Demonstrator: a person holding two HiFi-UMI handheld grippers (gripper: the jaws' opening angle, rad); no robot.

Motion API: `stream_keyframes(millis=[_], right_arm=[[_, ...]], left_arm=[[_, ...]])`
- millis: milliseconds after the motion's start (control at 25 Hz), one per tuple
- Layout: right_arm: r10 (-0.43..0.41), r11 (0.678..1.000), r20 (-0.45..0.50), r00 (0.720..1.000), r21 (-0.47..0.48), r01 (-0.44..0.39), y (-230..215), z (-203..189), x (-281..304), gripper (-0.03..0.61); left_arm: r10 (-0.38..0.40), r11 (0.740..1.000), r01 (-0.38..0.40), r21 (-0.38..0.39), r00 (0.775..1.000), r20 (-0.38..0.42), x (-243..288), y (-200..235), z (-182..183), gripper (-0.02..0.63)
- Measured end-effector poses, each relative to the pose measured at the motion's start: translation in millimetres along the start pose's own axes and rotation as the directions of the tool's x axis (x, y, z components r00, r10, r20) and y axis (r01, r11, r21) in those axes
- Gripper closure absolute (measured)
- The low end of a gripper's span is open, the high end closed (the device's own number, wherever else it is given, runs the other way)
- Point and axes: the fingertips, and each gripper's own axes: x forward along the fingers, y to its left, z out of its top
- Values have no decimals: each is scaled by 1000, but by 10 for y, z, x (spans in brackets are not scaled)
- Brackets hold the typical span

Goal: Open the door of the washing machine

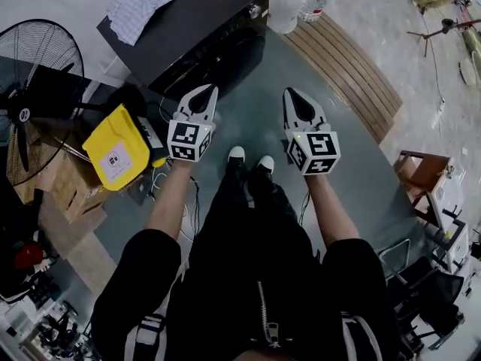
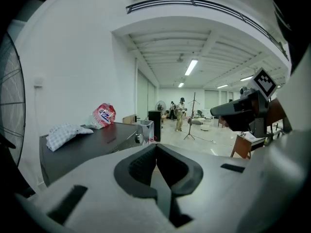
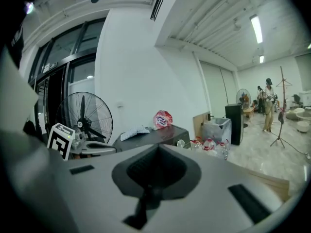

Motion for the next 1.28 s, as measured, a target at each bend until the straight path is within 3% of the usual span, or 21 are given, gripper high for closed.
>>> stream_keyframes(millis=[320, 400, 600, 720, 880, 1160, 1280], right_arm=[[1, 1000, -97, 995, 24, 1, -18, -523, 566, 575], [0, 999, -121, 993, 38, 5, 22, -690, 677, 575], [-10, 998, -177, 984, 62, 21, 110, -1015, 865, 575], [-30, 996, -202, 979, 76, 46, 89, -1135, 919, 575], [-64, 993, -235, 970, 82, 85, 12, -1292, 957, 575], [-106, 985, -293, 950, 98, 140, -110, -1584, 940, 575], [-122, 983, -310, 943, 97, 159, -174, -1670, 925, 574]], left_arm=[[-6, 1000, 4, -14, 990, -144, 353, 471, -917, 609], [-3, 999, -4, -39, 984, -177, 388, 593, -1185, 546], [-1, 996, -23, -92, 968, -252, 482, 924, -1852, 491], [-20, 996, -8, -90, 950, -313, 582, 1120, -2258, 440], [-63, 996, 35, -76, 912, -404, 693, 1304, -2792, 439], [-69, 995, 21, -94, 837, -543, 853, 1514, -3559, 448], [-88, 992, 28, -120, 840, -535, 958, 1521, -3687, 462]])
